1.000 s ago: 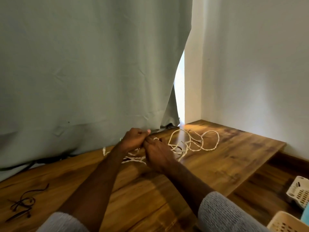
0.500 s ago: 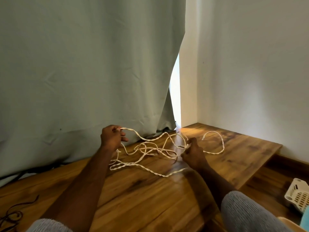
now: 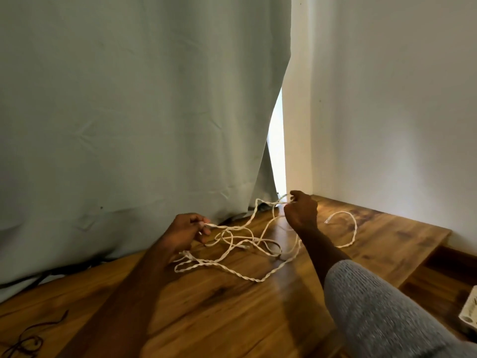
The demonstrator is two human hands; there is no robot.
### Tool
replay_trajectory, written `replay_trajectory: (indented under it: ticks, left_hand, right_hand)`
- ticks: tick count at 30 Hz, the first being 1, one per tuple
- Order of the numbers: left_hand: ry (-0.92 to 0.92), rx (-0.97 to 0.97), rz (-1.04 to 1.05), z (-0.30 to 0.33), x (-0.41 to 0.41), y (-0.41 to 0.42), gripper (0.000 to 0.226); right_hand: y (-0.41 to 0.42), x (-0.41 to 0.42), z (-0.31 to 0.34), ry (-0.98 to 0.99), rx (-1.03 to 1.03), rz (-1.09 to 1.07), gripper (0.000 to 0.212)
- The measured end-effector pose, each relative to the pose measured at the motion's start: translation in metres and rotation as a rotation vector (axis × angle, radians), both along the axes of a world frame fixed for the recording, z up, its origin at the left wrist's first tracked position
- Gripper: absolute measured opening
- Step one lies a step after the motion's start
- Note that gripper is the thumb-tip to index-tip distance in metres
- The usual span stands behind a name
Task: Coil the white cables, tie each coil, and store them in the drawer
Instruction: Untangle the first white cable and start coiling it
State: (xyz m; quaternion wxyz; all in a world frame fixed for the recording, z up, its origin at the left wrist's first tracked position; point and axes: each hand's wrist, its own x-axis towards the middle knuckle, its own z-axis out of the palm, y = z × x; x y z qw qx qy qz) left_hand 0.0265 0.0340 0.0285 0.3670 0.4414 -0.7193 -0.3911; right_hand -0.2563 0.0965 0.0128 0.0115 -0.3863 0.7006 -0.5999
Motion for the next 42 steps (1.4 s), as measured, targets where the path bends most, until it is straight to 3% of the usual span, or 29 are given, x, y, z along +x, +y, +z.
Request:
replay_trajectory:
  ticks: [2,4,8,12,16,17,20,22,25,29,32,37,42]
  left_hand:
    - [-0.068,0.023,-0.123,-0.01,0.002,-0.005,0.022]
    - [-0.098,0.041,-0.198,-0.019,0.003,-0.01,0.021]
    - [-0.006,0.049,-0.101,-0.027,0.0,-0.011,0.027]
    - [0.285,0.202,0.025,-0.019,-0.003,-0.002,0.03]
    - [0.233,0.372,-0.035,-0.01,0.001,-0.002,0.088]
    - [0.221,0.38,-0.072,-0.009,0.001,0.0,0.088]
    - [0.181,0.316,-0.057,-0.006,0.0,0.003,0.05]
    - [0.212,0.239,0.039,-0.008,0.003,-0.002,0.037]
    - [0.3,0.162,0.161,-0.005,0.018,-0.01,0.031]
    - [0.527,0.18,0.104,0.008,0.046,-0.015,0.034]
    - [0.736,0.256,0.025,0.018,0.066,-0.02,0.042]
    - [0.991,0.29,-0.051,0.03,0.093,-0.031,0.046]
    - [1.056,0.297,-0.133,0.037,0.084,-0.03,0.045]
  right_hand:
    - [0.0,-0.001,0.008,-0.245,-0.212,0.198,0.027]
    - [0.0,0.003,0.017,-0.28,-0.271,0.29,0.023]
    - [-0.003,0.015,0.025,0.178,-0.164,0.389,0.019]
    - [-0.005,0.048,0.017,0.327,-0.124,0.629,0.028]
    - [-0.009,0.083,0.011,0.513,-0.112,0.755,0.015]
    - [-0.01,0.091,0.01,0.588,-0.121,0.797,0.012]
    - [-0.012,0.113,0.007,0.69,-0.12,0.903,0.014]
    - [-0.014,0.122,0.006,0.583,-0.166,0.859,0.015]
    - [-0.025,0.111,-0.012,0.37,-0.215,0.602,0.013]
    - [-0.043,0.098,-0.055,0.778,0.436,0.547,0.046]
    - [-0.042,0.092,-0.066,0.917,0.63,0.461,0.033]
    - [-0.042,0.072,-0.062,0.982,0.649,0.274,0.029]
    - [-0.062,0.118,-0.046,0.9,0.472,0.424,0.026]
